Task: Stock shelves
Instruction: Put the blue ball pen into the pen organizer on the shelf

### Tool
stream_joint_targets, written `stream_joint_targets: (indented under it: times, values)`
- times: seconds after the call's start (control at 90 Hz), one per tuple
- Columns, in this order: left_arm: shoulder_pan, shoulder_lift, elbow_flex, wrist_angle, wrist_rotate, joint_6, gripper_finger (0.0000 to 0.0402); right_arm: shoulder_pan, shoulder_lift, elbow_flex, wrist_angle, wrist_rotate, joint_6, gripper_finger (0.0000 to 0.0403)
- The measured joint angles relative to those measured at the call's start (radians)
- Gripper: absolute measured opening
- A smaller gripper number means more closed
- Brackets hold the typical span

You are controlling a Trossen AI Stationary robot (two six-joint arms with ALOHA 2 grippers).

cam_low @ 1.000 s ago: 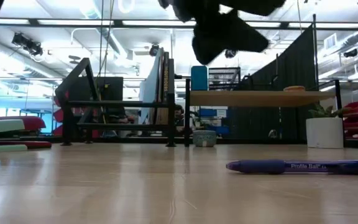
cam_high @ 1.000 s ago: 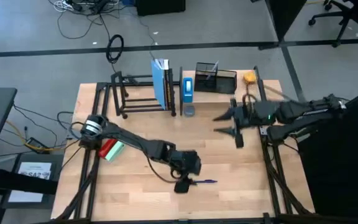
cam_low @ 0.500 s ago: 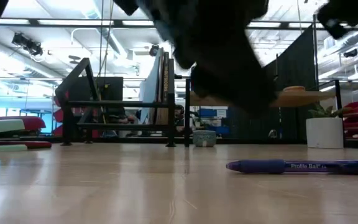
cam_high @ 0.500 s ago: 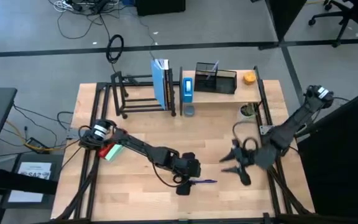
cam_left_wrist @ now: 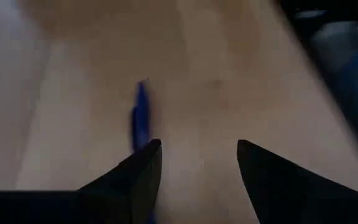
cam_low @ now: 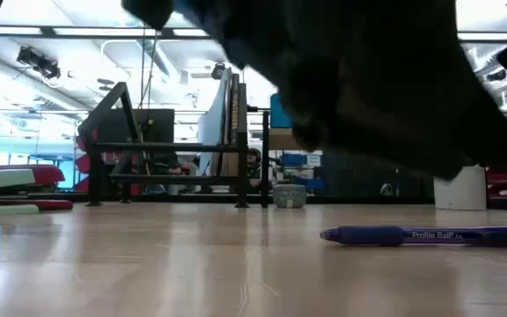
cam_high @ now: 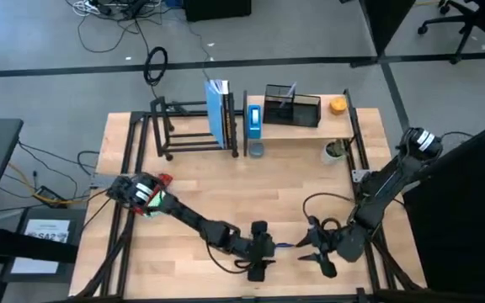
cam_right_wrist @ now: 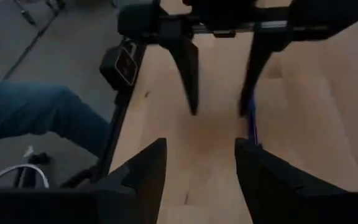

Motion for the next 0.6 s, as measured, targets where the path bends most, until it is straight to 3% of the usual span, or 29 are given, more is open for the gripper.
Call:
stream_joint_targets:
  times: [0.122, 0.356, 0.467, 0.6]
  values:
    - [-0.004, 0.044, 0.000, 0.063, -0.090, 0.002, 0.0191, 0.009, 0.040, 0.000, 0.012, 0.000, 0.017, 0.0160]
    - [0.022, 0.104, 0.005, 0.114, -0.072, -0.078, 0.0177, 0.032, 0.077, 0.000, 0.070, 0.018, 0.046, 0.0160]
    - [0.043, 0.103, 0.009, 0.086, -0.041, -0.113, 0.0130, 0.038, 0.078, 0.000, 0.085, 0.024, 0.056, 0.0160]
    - [0.066, 0.102, 0.011, 0.029, -0.016, -0.177, 0.0032, 0.045, 0.074, 0.000, 0.101, 0.031, 0.070, 0.0160]
